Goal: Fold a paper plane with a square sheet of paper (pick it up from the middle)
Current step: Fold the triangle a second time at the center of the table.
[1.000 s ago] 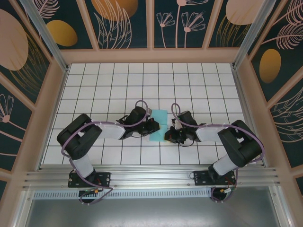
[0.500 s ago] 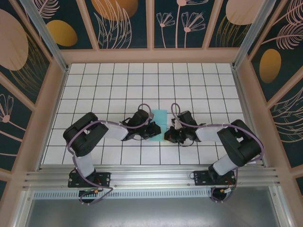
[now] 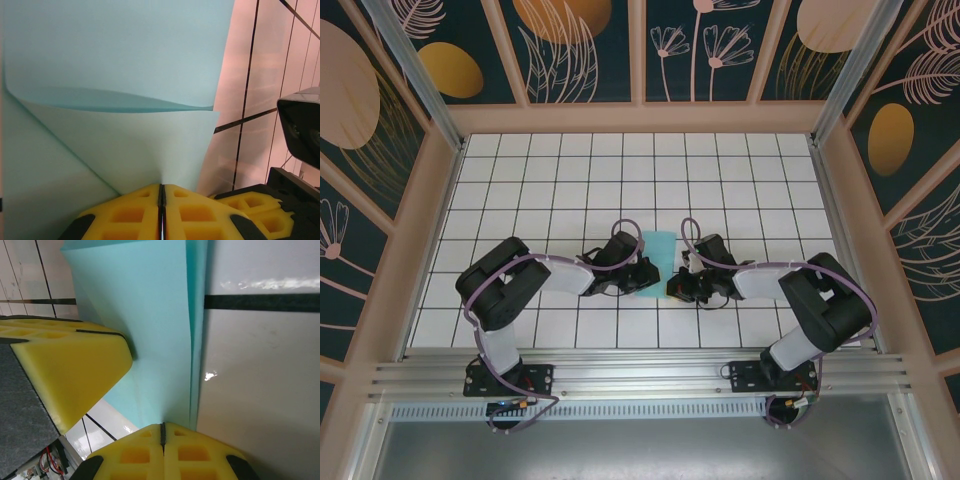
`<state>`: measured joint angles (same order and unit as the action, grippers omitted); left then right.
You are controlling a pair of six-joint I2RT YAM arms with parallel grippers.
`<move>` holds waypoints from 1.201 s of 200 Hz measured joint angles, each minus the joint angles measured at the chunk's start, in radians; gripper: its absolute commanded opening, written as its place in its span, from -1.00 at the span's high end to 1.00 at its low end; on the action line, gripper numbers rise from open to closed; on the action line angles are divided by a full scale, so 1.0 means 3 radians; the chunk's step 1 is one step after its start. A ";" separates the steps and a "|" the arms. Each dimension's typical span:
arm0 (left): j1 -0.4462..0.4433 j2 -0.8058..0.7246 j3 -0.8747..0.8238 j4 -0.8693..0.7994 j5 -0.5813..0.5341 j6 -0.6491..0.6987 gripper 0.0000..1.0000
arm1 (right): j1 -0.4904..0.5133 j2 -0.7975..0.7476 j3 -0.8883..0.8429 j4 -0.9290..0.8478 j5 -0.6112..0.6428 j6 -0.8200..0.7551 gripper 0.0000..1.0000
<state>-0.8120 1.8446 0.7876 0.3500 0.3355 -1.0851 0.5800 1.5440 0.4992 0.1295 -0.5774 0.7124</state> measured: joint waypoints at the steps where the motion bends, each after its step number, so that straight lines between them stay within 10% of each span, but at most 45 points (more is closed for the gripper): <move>1: 0.0000 0.0000 0.0000 -0.0001 -0.0001 0.0000 0.73 | 0.0001 0.0000 0.0001 -0.0003 0.0000 0.0000 1.00; 240: 0.0435 0.0058 0.0151 -0.0141 0.0004 0.0239 0.65 | 0.0005 0.0015 0.0018 -0.0018 0.0008 -0.0084 1.00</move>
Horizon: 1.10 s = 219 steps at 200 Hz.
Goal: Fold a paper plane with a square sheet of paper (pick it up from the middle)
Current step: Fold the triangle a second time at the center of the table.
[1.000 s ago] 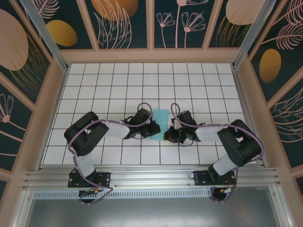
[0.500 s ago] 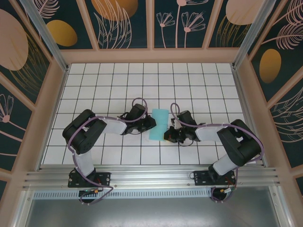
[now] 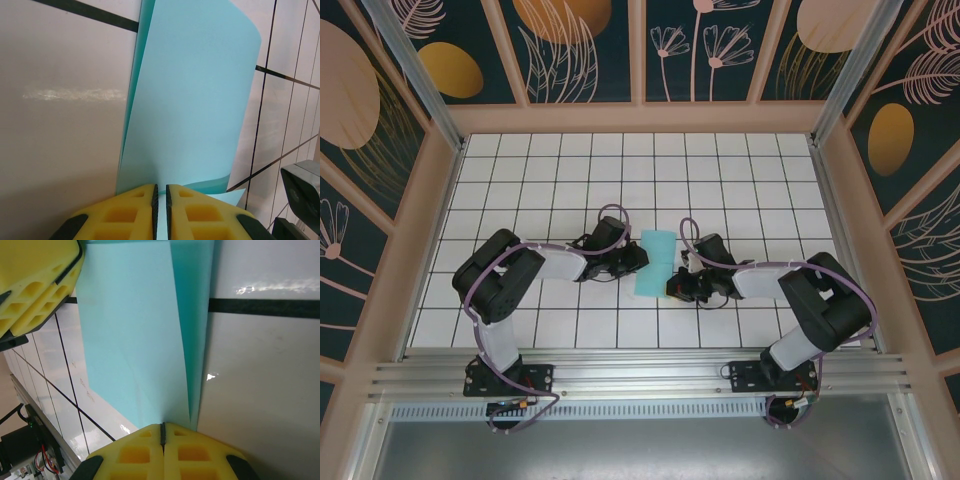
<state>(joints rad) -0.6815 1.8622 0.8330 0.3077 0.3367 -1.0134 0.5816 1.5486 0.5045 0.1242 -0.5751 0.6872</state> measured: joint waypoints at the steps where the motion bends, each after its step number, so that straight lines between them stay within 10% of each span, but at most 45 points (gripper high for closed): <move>1: 0.0000 0.0000 0.0000 -0.0001 0.0000 0.0000 0.65 | 0.0000 0.0000 0.0000 0.0000 0.0000 0.0000 1.00; 133: 0.0141 0.0028 0.0256 -0.0258 -0.0184 0.0197 0.57 | 0.0000 -0.0004 -0.0001 0.0001 0.0000 0.0000 1.00; 219: 0.0033 -0.0276 -0.0080 0.0318 0.0455 0.0145 0.62 | 0.0000 -0.0001 0.0014 -0.0015 0.0003 0.0001 1.00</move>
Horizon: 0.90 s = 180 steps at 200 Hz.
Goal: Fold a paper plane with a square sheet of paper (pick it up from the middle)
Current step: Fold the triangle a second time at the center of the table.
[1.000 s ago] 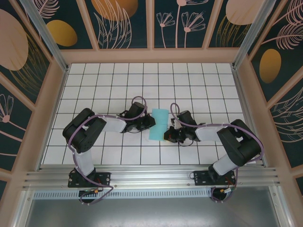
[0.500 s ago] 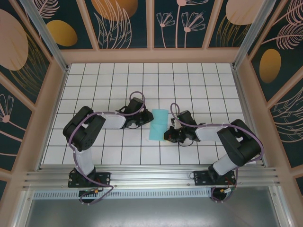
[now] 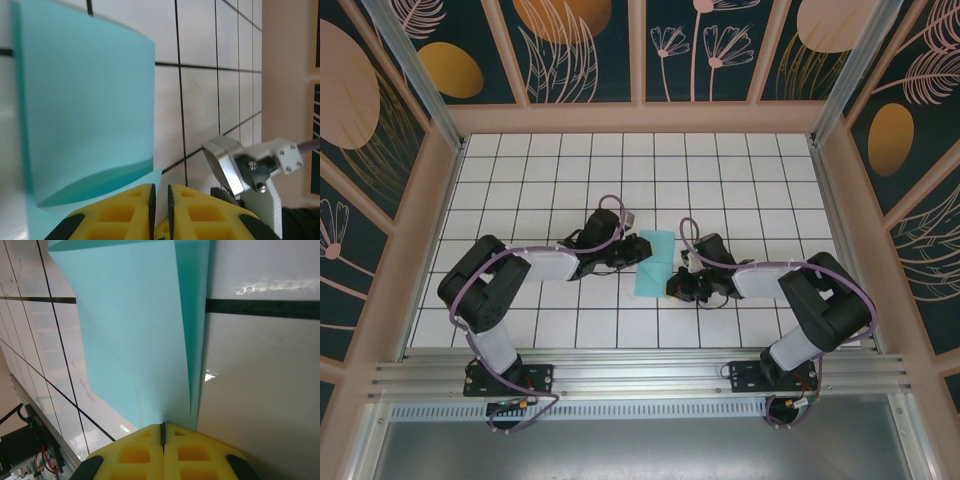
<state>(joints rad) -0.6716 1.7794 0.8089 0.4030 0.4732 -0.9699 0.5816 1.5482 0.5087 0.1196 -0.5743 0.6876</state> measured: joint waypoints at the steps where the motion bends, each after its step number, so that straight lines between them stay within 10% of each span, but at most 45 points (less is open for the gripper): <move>1: -0.0003 0.0004 -0.0001 0.0004 0.0004 0.0000 0.62 | 0.0000 0.0000 0.0000 0.0000 0.0000 0.0000 1.00; 180: -0.0036 0.0319 -0.0060 0.0038 -0.0094 0.0079 0.63 | 0.0100 -0.0018 0.0571 -0.0378 0.0165 0.0038 0.98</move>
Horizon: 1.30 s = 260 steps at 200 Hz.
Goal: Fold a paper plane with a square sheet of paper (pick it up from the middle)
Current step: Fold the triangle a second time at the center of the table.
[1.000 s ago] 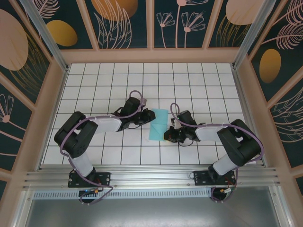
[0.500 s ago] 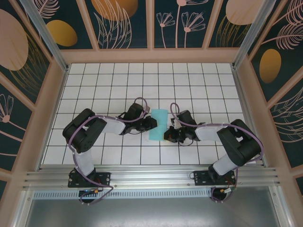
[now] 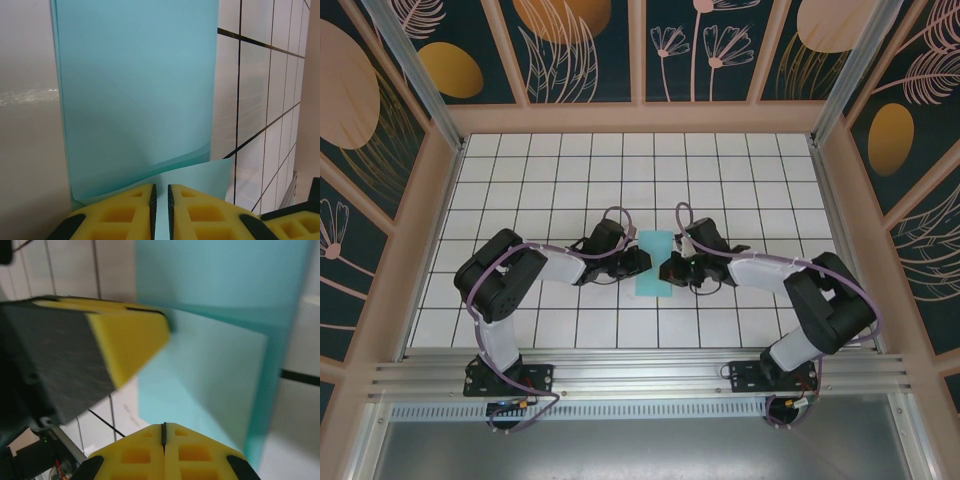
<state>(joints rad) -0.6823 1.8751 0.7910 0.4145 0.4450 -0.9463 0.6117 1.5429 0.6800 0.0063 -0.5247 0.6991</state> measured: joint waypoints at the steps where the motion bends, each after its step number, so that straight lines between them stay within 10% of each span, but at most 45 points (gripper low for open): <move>1: 0.0000 0.0000 0.0000 0.0000 0.0000 0.0000 0.63 | 0.0000 0.0003 0.0005 0.0001 0.0001 0.0000 0.98; 260: -0.0006 0.0001 0.0000 -0.0031 -0.0084 0.0011 0.72 | 0.0060 0.0324 -0.0159 0.0343 0.0013 0.0116 0.93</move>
<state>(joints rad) -0.6842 1.8755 0.7910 0.4053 0.4198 -0.9428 0.6296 1.6402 0.6323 0.1093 -0.5209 0.7338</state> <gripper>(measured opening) 0.143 0.062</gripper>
